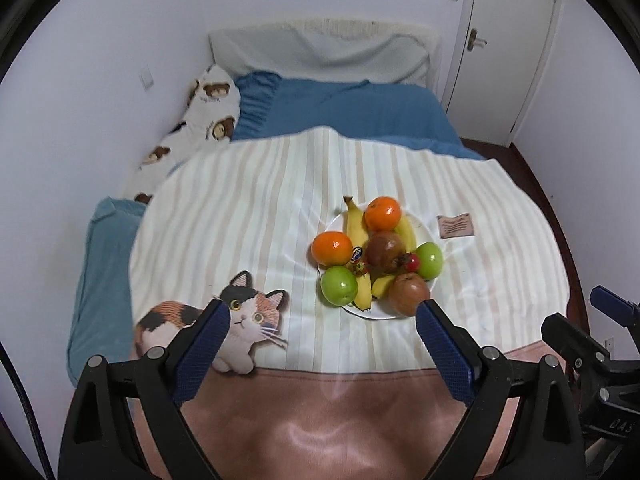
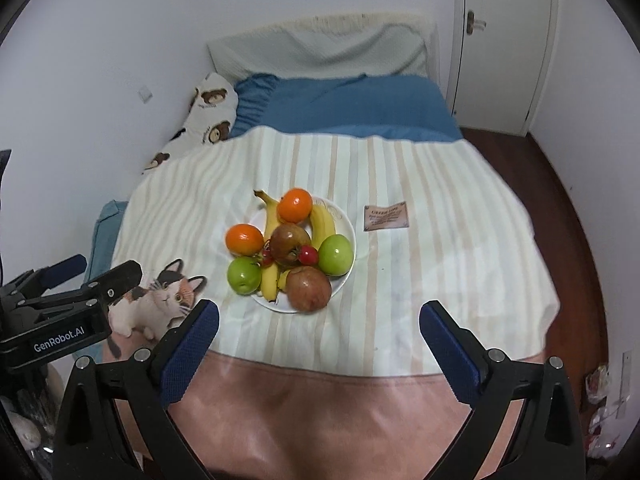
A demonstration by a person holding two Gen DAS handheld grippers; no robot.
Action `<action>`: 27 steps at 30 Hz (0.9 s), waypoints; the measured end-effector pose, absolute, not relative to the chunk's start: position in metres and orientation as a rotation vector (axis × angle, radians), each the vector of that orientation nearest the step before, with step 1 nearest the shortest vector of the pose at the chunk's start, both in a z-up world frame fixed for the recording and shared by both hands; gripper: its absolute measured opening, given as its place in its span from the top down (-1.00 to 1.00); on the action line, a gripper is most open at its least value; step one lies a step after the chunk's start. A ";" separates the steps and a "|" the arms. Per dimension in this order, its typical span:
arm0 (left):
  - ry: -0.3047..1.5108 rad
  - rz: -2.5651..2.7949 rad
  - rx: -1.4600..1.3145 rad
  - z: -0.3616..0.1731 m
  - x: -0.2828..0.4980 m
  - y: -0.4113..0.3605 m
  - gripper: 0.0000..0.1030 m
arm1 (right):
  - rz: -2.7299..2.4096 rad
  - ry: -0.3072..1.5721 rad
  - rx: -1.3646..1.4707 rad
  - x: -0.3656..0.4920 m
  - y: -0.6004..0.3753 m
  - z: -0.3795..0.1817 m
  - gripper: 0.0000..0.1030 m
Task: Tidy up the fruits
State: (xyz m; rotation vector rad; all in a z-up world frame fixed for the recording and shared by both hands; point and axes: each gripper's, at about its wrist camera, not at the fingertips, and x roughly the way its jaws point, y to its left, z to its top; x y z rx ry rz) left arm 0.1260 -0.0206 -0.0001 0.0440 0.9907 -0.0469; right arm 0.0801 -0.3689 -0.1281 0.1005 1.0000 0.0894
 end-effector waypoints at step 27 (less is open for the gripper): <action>0.932 -0.015 0.055 0.074 0.022 -0.031 -0.85 | 0.089 0.883 0.085 -0.024 -0.376 -0.027 -0.99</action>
